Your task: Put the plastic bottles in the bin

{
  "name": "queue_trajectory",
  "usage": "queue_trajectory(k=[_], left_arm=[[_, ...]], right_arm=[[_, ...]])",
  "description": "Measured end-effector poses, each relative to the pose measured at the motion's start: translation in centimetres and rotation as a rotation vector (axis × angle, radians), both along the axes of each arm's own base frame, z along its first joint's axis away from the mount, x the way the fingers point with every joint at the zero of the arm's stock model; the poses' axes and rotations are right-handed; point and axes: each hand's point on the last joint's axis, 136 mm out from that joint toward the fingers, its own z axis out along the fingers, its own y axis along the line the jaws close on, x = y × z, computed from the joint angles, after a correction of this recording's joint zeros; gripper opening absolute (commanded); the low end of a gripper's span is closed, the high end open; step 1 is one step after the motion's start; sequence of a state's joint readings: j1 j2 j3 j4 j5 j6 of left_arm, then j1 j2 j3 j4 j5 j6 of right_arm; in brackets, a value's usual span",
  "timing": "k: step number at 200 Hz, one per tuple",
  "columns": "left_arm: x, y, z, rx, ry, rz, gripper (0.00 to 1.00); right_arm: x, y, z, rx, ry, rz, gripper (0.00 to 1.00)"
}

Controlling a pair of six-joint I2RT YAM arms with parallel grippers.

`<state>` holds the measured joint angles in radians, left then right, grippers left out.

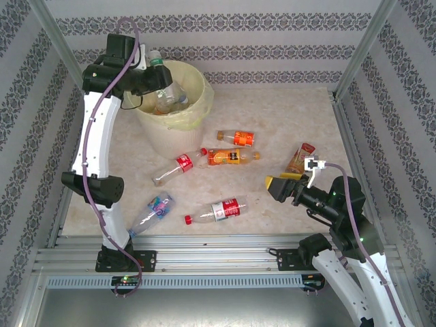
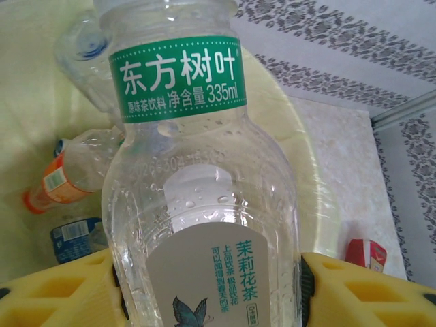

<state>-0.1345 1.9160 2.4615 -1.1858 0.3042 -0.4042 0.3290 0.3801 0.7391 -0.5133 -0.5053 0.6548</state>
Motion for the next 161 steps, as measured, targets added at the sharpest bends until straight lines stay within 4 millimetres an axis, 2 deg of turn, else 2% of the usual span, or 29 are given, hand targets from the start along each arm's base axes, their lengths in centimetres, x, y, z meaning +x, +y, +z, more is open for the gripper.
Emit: queue_trajectory(k=[40,67,85,111,161], left_arm=[[0.4,1.2,-3.2,0.024,0.083,0.047,0.69],[0.6,2.2,-4.0,0.046,0.101,0.084,0.76],[0.8,2.7,-4.1,0.058,0.099,0.105,0.8],[0.8,3.0,-3.9,0.065,0.091,0.117,0.81],[-0.2,2.3,-1.9,0.052,0.013,0.054,0.86]], right_arm=[[0.0,0.0,0.0,0.0,0.0,0.0,0.98],[0.0,0.0,0.0,0.0,0.0,0.0,0.98],[0.0,0.0,0.0,0.0,0.0,0.0,0.98],[0.0,0.0,0.0,0.0,0.0,0.0,0.98],[0.1,-0.1,0.0,-0.002,0.0,-0.007,0.98]])
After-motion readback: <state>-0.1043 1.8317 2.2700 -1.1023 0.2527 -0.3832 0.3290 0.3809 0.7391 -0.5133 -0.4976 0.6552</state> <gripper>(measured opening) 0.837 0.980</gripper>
